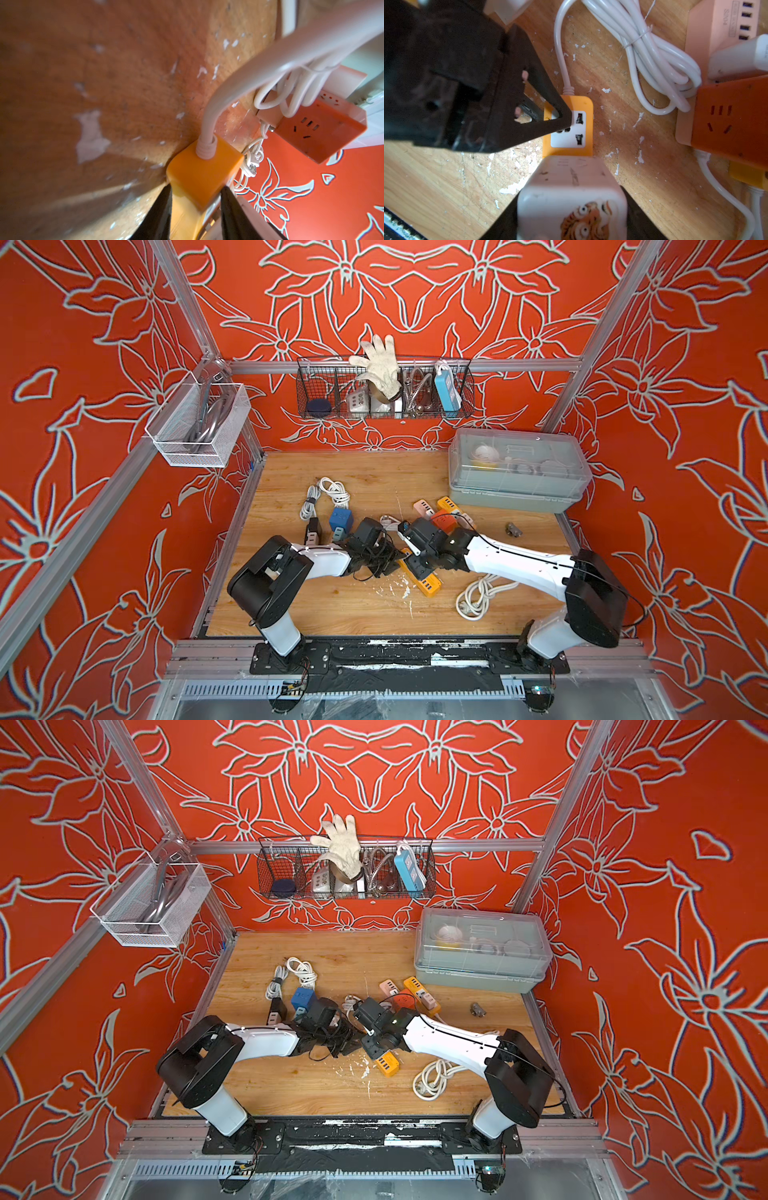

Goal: Pull the plug off the socket
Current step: Remove the plug from the socket.

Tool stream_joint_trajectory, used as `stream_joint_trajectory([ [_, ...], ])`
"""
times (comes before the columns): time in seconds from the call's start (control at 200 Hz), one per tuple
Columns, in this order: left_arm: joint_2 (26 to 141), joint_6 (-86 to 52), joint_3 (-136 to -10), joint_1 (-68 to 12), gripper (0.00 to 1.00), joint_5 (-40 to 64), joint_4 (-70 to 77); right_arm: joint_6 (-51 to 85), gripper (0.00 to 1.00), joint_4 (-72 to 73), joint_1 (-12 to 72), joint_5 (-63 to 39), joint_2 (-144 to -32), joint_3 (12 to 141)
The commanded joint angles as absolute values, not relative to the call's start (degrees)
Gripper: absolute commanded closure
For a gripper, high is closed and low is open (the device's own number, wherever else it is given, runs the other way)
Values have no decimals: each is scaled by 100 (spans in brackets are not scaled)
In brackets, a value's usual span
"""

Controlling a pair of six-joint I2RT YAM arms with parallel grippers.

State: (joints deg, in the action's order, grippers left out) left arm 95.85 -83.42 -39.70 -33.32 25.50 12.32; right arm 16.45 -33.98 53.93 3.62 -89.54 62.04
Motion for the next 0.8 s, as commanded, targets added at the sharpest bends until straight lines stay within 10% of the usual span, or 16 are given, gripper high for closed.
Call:
stream_joint_trajectory([
  [0.0,10014,-8321,-3652,-3287,62,1974,-152,1907,55,-3400,4960,127,-8995,6756],
  [0.465,10079,-8287,-3655,-3256,63,1970,-97,2134,56,-3287,5635,598,-8684,6323],
  [0.796,10064,-8253,-3611,-3255,64,1983,-114,2087,56,-3832,4514,-274,-9199,7071],
])
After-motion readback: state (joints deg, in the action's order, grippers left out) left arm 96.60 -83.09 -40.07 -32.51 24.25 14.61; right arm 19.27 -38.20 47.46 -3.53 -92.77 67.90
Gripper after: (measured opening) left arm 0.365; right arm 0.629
